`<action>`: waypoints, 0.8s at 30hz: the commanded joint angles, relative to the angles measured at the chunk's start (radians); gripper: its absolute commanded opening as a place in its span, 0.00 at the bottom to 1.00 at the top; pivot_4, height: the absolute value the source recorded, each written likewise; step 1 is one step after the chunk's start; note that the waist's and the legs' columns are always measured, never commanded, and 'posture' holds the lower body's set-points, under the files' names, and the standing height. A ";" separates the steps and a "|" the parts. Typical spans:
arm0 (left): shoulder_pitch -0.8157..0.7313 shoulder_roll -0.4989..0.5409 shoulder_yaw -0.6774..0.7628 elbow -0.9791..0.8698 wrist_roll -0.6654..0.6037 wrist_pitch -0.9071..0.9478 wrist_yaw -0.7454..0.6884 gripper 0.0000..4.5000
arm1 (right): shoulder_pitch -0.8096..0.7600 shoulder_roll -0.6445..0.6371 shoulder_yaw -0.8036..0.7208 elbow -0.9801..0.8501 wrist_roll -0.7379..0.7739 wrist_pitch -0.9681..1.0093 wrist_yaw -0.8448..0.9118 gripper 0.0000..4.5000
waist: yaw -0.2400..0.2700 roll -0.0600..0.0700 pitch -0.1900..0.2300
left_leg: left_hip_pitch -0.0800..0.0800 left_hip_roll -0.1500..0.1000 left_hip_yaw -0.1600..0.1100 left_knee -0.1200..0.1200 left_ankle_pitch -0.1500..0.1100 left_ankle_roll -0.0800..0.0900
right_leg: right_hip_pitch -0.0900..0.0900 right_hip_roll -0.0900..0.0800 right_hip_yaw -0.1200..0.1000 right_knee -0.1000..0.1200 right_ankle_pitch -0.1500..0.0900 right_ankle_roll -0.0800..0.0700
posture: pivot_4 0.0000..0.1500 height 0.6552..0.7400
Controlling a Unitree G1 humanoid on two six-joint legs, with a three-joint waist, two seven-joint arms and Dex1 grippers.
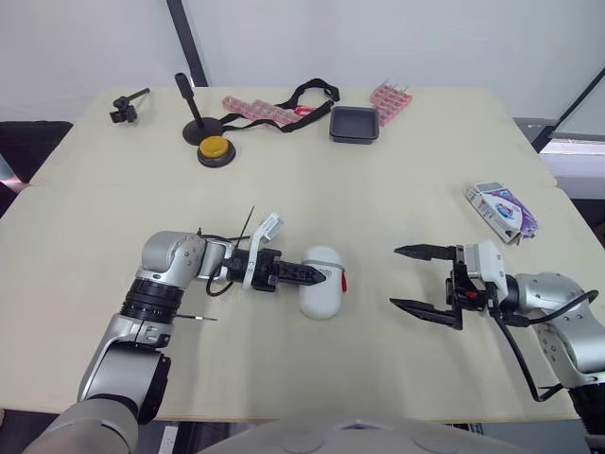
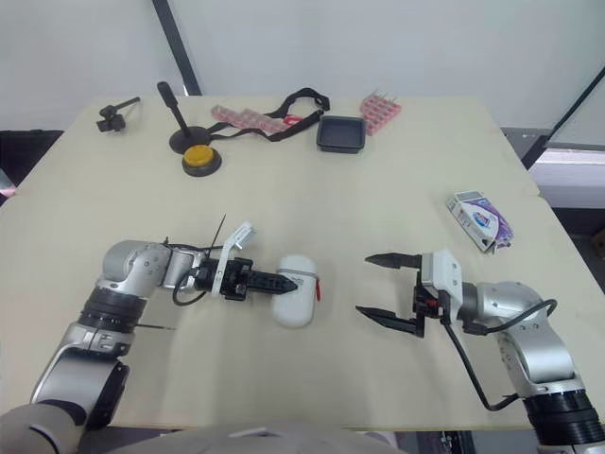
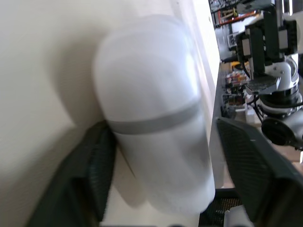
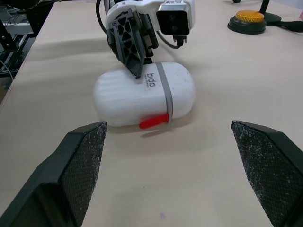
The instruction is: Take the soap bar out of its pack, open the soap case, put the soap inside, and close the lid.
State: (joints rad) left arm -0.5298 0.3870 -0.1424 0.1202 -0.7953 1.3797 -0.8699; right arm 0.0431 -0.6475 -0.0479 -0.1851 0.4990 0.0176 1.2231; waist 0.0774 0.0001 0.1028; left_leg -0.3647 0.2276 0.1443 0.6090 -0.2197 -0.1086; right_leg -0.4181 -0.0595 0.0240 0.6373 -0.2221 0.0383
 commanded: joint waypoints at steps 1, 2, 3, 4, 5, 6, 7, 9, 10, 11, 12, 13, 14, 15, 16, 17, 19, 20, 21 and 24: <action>0.003 0.036 -0.021 0.043 0.086 -0.056 0.041 1.00 | -0.007 -0.014 -0.022 -0.017 0.012 -0.009 0.007 1.00 | 0.001 0.000 0.000 | 0.001 -0.001 0.000 0.000 0.001 0.001 | 0.000 -0.001 0.000 0.000 0.000 0.000 | 1.00 0.87; 0.000 0.042 -0.025 0.043 0.090 -0.066 0.035 1.00 | -0.010 -0.015 -0.021 -0.013 0.011 -0.010 0.008 1.00 | 0.000 0.000 0.000 | 0.001 -0.002 0.000 0.000 0.002 0.002 | 0.001 -0.002 0.000 0.000 0.000 0.000 | 1.00 0.87; -0.002 0.051 -0.034 0.041 0.098 -0.084 0.028 1.00 | -0.013 -0.015 -0.020 -0.010 0.010 -0.010 0.008 1.00 | -0.002 0.000 0.000 | 0.002 -0.003 0.000 0.000 0.002 0.003 | 0.002 -0.003 0.001 0.000 0.000 0.000 | 1.00 0.87; -0.003 0.063 -0.046 0.039 0.108 -0.109 0.019 1.00 | -0.016 -0.015 -0.019 -0.006 0.009 -0.011 0.009 1.00 | -0.004 0.000 0.000 | 0.003 -0.004 0.000 0.000 0.003 0.004 | 0.003 -0.005 0.001 0.000 0.000 0.000 | 1.00 0.87; -0.007 0.078 -0.046 0.040 0.114 -0.138 0.008 1.00 | -0.020 -0.014 -0.018 -0.002 0.007 -0.011 0.009 1.00 | -0.005 0.000 0.000 | 0.003 -0.005 0.000 0.000 0.003 0.004 | 0.003 -0.006 0.001 0.000 0.001 0.000 | 1.00 0.87; -0.010 0.089 -0.047 0.041 0.117 -0.159 0.000 1.00 | -0.023 -0.014 -0.017 0.000 0.006 -0.012 0.009 1.00 | -0.007 0.000 0.000 | 0.003 -0.005 0.000 -0.001 0.003 0.004 | 0.003 -0.007 0.001 0.000 0.001 0.000 | 1.00 0.87; -0.012 0.096 -0.049 0.043 0.117 -0.173 -0.006 1.00 | -0.025 -0.014 -0.017 0.002 0.005 -0.012 0.009 1.00 | -0.009 0.000 0.000 | 0.004 -0.005 0.000 -0.001 0.003 0.004 | 0.003 -0.007 0.001 0.000 0.001 0.000 | 1.00 0.87; -0.026 0.146 -0.033 0.024 0.135 -0.266 -0.047 1.00 | -0.034 -0.015 -0.021 0.018 0.003 -0.015 0.011 1.00 | -0.014 0.000 0.001 | 0.004 -0.005 0.000 -0.002 0.004 0.004 | 0.003 -0.007 0.001 0.000 0.001 0.000 | 1.00 0.87; -0.027 0.171 -0.032 0.011 0.151 -0.327 -0.077 1.00 | -0.037 -0.017 -0.023 0.026 0.002 -0.017 0.013 1.00 | -0.017 0.000 0.001 | 0.004 -0.005 0.000 -0.003 0.004 0.004 | 0.002 -0.007 0.001 0.000 0.001 0.000 | 1.00 0.87; -0.023 0.194 -0.033 -0.006 0.166 -0.386 -0.109 1.00 | -0.039 -0.018 -0.026 0.034 0.002 -0.019 0.015 1.00 | -0.022 -0.001 0.002 | 0.003 -0.004 0.000 -0.003 0.004 0.004 | 0.001 -0.006 0.001 0.000 0.001 0.000 | 1.00 0.87; -0.018 0.207 -0.029 -0.018 0.178 -0.434 -0.129 1.00 | -0.041 -0.019 -0.029 0.041 0.002 -0.019 0.014 1.00 | -0.025 -0.001 0.002 | 0.001 -0.003 0.000 -0.003 0.004 0.004 | 0.000 -0.005 0.000 -0.001 0.001 0.000 | 1.00 0.87; -0.009 0.218 -0.025 -0.026 0.196 -0.492 -0.145 1.00 | -0.041 -0.020 -0.031 0.046 0.003 -0.018 0.014 1.00 | -0.025 0.000 0.002 | -0.001 -0.003 0.000 -0.004 0.004 0.004 | -0.001 -0.005 0.000 -0.002 0.001 0.000 | 1.00 0.87; 0.007 0.232 -0.023 -0.040 0.218 -0.562 -0.170 1.00 | -0.042 -0.021 -0.033 0.051 0.006 -0.016 0.013 1.00 | -0.025 0.000 0.002 | -0.003 -0.004 0.000 -0.004 0.004 0.004 | -0.002 -0.004 -0.001 -0.004 0.001 0.000 | 1.00 0.87; 0.031 0.240 -0.011 -0.052 0.244 -0.648 -0.185 1.00 | -0.041 -0.022 -0.036 0.054 0.009 -0.012 0.010 1.00 | -0.024 0.000 0.003 | -0.004 -0.004 -0.001 -0.004 0.004 0.004 | -0.002 -0.003 -0.001 -0.004 0.001 0.000 | 1.00 0.87; 0.048 0.244 -0.003 -0.060 0.263 -0.709 -0.197 1.00 | -0.039 -0.023 -0.038 0.056 0.011 -0.009 0.008 1.00 | -0.023 0.000 0.003 | -0.006 -0.005 -0.001 -0.005 0.003 0.004 | -0.003 -0.004 -0.001 -0.007 0.001 0.000 | 1.00 0.87; 0.075 0.247 0.003 -0.073 0.292 -0.799 -0.210 1.00 | -0.037 -0.024 -0.040 0.057 0.011 -0.010 0.007 1.00 | -0.022 0.000 0.003 | -0.007 -0.005 -0.001 -0.005 0.002 0.004 | -0.003 -0.004 -0.002 -0.008 0.002 0.002 | 1.00 0.87; 0.136 0.233 0.038 -0.096 0.336 -0.972 -0.207 1.00 | -0.027 -0.021 -0.046 0.065 0.008 -0.019 0.002 1.00 | -0.022 0.000 0.003 | -0.009 -0.005 -0.002 -0.004 0.002 0.003 | -0.003 -0.004 -0.005 -0.010 0.004 0.005 | 1.00 0.87; 0.161 0.228 0.050 -0.103 0.354 -1.033 -0.201 1.00 | -0.022 -0.017 -0.049 0.070 0.005 -0.025 -0.002 1.00 | -0.021 0.000 0.003 | -0.010 -0.005 -0.002 -0.004 0.001 0.002 | -0.003 -0.004 -0.005 -0.011 0.004 0.005 | 1.00 0.87; 0.187 0.220 0.064 -0.108 0.371 -1.088 -0.188 1.00 | -0.017 -0.012 -0.053 0.077 0.001 -0.034 -0.007 1.00 | -0.020 0.000 0.003 | -0.010 -0.005 -0.002 -0.005 0.000 0.002 | -0.003 -0.004 -0.005 -0.012 0.004 0.005 | 1.00 0.87; 0.261 0.195 0.088 -0.109 0.432 -1.212 -0.124 1.00 | -0.002 0.006 -0.060 0.112 -0.024 -0.085 -0.028 1.00 | -0.018 -0.001 0.003 | -0.010 -0.005 -0.002 -0.004 -0.003 0.006 | -0.002 -0.004 -0.007 -0.013 0.004 0.005 | 1.00 0.87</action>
State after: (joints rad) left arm -0.2828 0.5886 -0.0869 0.0384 -0.3918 0.2407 -1.0232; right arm 0.0347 -0.6472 -0.0756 -0.0809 0.4859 -0.0303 1.2056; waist 0.0592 -0.0004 0.1057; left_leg -0.3745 0.2224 0.1424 0.6049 -0.2230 -0.1021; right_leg -0.4204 -0.0637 0.0175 0.6251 -0.2186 0.0437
